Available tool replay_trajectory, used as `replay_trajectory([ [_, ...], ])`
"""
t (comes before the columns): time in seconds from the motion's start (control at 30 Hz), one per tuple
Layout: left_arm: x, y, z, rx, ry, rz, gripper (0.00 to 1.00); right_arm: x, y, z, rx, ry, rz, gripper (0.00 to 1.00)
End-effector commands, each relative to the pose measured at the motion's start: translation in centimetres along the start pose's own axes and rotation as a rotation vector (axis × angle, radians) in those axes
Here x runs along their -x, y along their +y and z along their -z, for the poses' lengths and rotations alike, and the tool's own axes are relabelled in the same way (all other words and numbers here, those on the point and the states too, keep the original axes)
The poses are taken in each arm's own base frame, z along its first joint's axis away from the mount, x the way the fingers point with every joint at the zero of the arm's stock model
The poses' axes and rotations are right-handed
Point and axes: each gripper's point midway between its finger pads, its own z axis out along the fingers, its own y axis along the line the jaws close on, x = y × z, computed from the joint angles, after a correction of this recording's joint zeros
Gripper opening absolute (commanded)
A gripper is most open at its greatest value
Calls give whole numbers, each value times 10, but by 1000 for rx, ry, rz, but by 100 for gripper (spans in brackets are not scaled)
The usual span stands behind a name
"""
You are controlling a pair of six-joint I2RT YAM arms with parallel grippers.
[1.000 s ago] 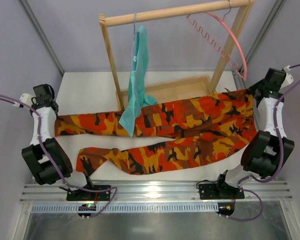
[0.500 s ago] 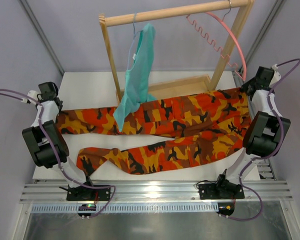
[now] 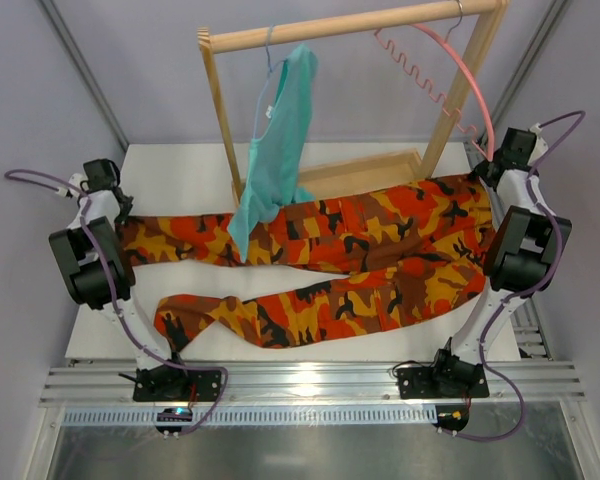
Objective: Place the trousers on the hanger
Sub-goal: Fold the trousers
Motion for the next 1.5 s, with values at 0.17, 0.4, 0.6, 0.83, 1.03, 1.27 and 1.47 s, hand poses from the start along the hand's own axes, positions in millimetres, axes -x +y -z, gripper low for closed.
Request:
replay_trajectory([
  [0.17,31,-21,55,-70,-40,-44,58,24,26,61,20,41,-29,52],
  [0.4,-6,25,113,108,-32,-157,64,-22,-10,121,-196,148,-50,55],
  [0.6,-37,64,158,68,-20,-161,65,-65,-45,172,-253,213,-96,55],
  [0.83,-58,110,204,38,0,-193,66,-124,-81,181,-264,291,-79,55],
  [1.03,-78,155,219,152,37,-138,75,-143,-98,179,-277,320,-28,55],
  [1.27,-110,200,231,337,130,-38,83,-135,-96,180,-269,310,1,55],
  [1.47,-152,196,229,348,321,42,87,-131,-95,184,-245,290,-14,55],
])
